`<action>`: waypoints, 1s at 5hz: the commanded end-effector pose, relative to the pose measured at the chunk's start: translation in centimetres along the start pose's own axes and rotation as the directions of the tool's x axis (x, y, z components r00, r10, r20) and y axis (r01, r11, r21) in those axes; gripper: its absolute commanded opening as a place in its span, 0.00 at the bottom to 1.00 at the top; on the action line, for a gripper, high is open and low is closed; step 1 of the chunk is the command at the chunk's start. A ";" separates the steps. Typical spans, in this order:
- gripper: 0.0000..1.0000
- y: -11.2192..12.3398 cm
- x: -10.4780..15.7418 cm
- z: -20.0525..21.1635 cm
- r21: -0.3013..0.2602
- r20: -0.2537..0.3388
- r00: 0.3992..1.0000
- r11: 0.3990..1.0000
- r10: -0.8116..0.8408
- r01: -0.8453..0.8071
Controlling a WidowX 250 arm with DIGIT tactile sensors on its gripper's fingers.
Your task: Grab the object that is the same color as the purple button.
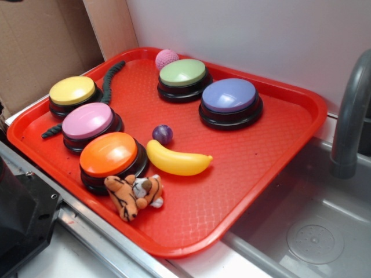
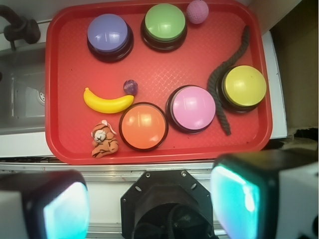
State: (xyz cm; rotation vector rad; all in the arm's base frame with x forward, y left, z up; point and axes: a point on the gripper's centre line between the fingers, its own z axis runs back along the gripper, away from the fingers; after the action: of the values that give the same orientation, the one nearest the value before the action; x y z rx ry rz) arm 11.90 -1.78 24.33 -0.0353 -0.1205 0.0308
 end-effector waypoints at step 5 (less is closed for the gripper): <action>1.00 0.1 5.5 -10.7 0.077 0.043 0.944 0.941 0.326 -0.328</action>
State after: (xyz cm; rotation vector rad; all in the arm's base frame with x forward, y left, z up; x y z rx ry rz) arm 18.35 -2.21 13.43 0.0365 -0.1018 0.3584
